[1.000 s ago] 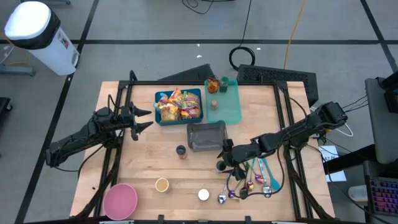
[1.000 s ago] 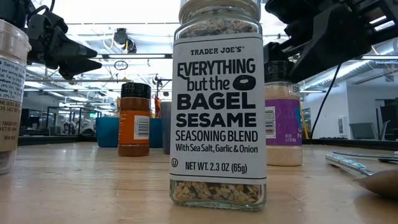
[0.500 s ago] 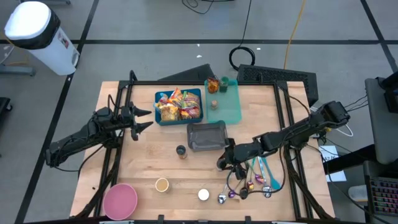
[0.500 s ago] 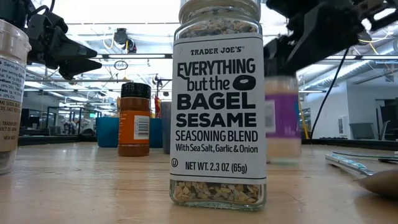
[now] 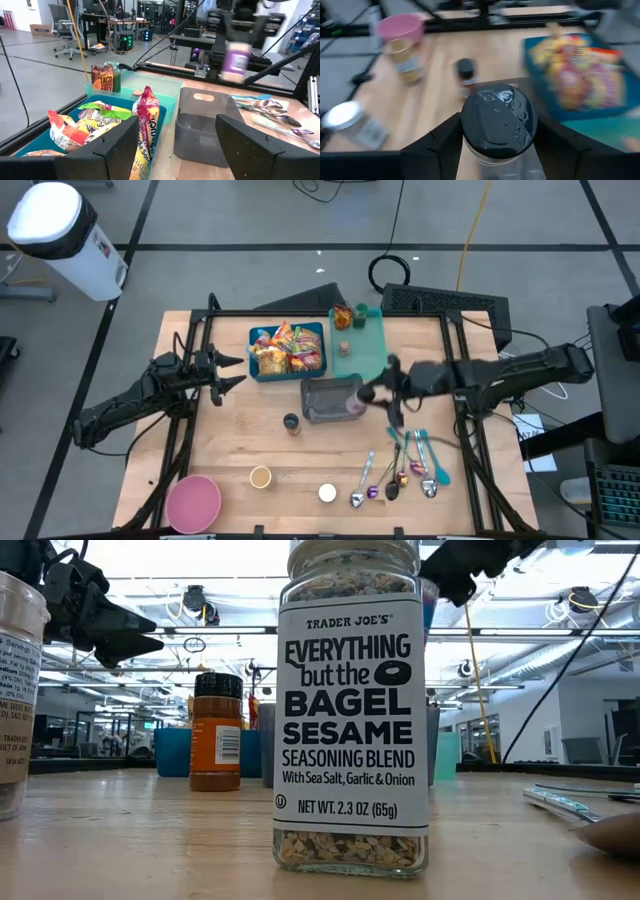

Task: Pick & Place Food Item
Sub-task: Put the violet seasoning bottle into the green bin

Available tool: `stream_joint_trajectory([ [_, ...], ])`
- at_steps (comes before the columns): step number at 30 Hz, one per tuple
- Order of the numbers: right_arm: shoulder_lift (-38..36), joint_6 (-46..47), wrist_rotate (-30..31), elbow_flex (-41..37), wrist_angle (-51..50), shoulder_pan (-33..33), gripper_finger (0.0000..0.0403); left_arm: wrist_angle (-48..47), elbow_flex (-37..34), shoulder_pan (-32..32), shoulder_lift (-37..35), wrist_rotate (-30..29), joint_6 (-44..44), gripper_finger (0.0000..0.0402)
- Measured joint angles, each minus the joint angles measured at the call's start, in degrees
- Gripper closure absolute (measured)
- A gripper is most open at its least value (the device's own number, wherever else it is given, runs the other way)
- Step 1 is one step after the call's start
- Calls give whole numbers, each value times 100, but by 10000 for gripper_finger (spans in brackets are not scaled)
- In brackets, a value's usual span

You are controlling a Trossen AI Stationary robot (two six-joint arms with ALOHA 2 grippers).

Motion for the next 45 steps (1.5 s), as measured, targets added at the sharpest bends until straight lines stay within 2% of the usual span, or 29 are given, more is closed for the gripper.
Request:
stream_joint_trajectory([
  [4, -202, -150, -4, 0, -225, -862, 209, 0, 0, -2, 0, 0, 0, 131],
  [9, -28, -328, -6, 0, -166, -2079, 209, -7, -2, 0, 0, 0, 0, 131],
  [15, 683, -550, -8, 0, 143, -3448, 209, -7, 0, 0, 0, -1, 0, 131],
  [20, 1514, -593, -38, 0, 758, -4221, 209, -7, 0, -2, 0, 0, 0, 131],
  [30, 2747, -639, -176, 0, 1660, -4724, 209, 4, 0, -2, 0, -1, 0, 131],
  [37, 2872, -809, -141, 2, 1775, -4723, 207, -4, -1, -2, 0, -2, 0, 131],
  [45, 2877, -1002, -144, 2, 1785, -4722, 125, -4, 0, -1, 0, -1, 0, 131],
])
